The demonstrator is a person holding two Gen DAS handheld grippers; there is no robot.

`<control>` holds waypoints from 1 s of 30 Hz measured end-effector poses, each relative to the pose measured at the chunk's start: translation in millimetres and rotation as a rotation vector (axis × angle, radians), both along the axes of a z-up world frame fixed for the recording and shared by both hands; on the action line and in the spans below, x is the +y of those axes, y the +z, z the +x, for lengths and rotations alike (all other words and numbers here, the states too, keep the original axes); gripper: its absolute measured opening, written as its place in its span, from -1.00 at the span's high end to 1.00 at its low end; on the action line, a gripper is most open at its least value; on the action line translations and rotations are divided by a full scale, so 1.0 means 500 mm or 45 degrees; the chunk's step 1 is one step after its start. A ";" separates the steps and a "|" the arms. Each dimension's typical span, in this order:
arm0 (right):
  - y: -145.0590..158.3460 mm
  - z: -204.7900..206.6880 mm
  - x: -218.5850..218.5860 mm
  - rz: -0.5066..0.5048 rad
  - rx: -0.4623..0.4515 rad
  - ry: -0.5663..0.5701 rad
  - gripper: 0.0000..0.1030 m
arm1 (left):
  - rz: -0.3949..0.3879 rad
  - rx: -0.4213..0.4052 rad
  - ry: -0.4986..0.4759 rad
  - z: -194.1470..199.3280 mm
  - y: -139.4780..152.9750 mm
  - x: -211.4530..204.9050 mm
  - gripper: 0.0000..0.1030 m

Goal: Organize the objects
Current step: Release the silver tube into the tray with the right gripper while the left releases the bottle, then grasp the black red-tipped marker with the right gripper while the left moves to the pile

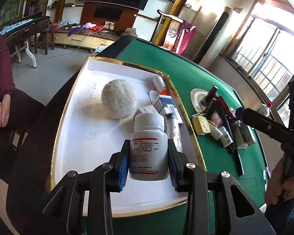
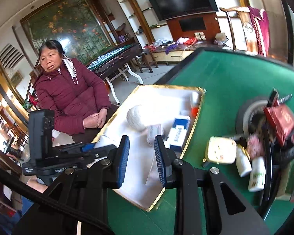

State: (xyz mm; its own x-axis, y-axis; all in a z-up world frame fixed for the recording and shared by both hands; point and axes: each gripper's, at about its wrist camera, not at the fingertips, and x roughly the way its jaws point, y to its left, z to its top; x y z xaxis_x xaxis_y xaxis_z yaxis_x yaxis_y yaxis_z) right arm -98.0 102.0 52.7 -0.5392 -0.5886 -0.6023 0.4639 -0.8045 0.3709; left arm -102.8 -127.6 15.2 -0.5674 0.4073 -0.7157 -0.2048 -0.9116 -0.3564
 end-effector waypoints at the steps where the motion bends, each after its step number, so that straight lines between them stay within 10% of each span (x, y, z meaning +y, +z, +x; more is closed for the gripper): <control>1: 0.000 -0.005 -0.009 0.012 0.000 0.010 0.53 | -0.003 -0.004 0.007 -0.006 -0.004 -0.004 0.41; 14: -0.098 -0.021 0.006 0.021 -0.162 -0.006 0.52 | -0.108 -0.148 -0.032 -0.064 -0.072 0.032 0.41; 30: -0.129 0.068 0.362 -0.111 -0.102 -0.332 0.08 | -0.198 -0.058 -0.162 -0.031 0.024 0.195 -0.25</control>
